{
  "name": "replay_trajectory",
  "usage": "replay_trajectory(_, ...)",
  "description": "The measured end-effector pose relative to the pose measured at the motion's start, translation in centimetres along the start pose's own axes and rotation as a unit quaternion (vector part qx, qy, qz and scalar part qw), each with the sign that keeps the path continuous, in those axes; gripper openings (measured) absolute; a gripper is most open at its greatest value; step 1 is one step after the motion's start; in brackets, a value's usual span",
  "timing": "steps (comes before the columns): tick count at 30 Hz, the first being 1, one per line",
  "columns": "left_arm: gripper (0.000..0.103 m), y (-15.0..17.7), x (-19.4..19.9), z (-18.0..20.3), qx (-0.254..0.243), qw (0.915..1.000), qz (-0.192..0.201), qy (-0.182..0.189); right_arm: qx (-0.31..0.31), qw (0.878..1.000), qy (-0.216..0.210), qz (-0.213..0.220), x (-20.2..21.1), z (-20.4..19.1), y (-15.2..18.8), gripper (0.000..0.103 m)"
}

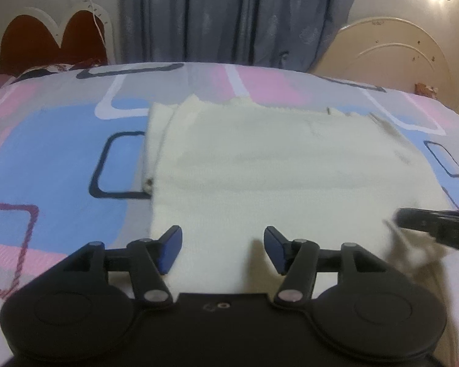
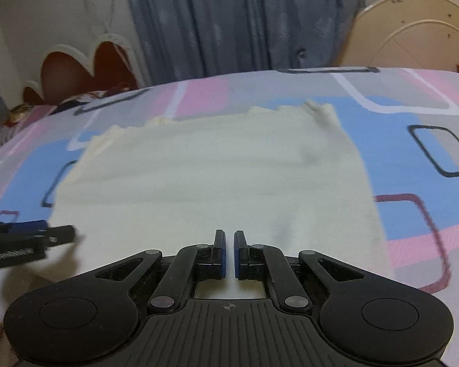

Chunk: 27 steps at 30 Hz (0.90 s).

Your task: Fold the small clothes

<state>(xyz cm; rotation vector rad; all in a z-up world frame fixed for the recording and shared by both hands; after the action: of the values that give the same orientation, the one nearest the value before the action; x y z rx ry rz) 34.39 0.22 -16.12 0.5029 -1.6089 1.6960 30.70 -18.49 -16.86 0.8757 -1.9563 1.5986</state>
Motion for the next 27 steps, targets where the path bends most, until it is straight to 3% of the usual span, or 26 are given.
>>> replay_trajectory(5,0.060,1.7,-0.7,-0.4,-0.006,0.9999,-0.011,-0.007,0.017,1.000,0.006,-0.012,-0.7,-1.6,1.0,0.007)
replay_trajectory(13,0.061,2.3,0.0,-0.7,-0.016,0.9998,-0.009,-0.010,-0.002,0.999,0.030,-0.015,-0.3,1.4,2.0,0.008)
replay_trajectory(18,0.062,1.9,0.6,-0.9,0.011,0.9998,-0.017,-0.006,-0.016,0.999,0.034,-0.016,0.6,2.1,2.0,0.009)
replay_trajectory(20,0.067,1.7,1.0,-1.0,0.027,0.9995,-0.019,0.000,-0.014,0.999,0.032,-0.011,1.1,1.8,1.8,0.021)
replay_trajectory(21,0.072,1.6,1.2,-1.0,0.035,0.9992,-0.019,0.003,-0.012,0.999,0.031,-0.004,1.4,1.5,1.6,0.042)
replay_trajectory(22,0.073,1.6,1.4,-0.9,0.041,0.9990,-0.019,0.005,-0.009,0.999,0.031,0.004,1.7,1.2,1.5,0.057)
replay_trajectory(27,0.075,1.9,2.5,-0.9,0.081,0.9962,-0.020,0.021,0.002,1.000,0.018,0.020,2.6,0.1,1.0,0.057)
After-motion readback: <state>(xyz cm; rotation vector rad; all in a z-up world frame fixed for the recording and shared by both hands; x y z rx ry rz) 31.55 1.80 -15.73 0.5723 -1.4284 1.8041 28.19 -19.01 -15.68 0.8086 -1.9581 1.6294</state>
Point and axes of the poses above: each gripper's, at about its wrist camera, not at the fingertips, and x roughly against the way its jaws point, z to its right, y to its underside, the point moved 5 cm from there along -x, roughly the way its jaws point, and after that the axes turned 8 degrees about y, right-handed, at the moved point
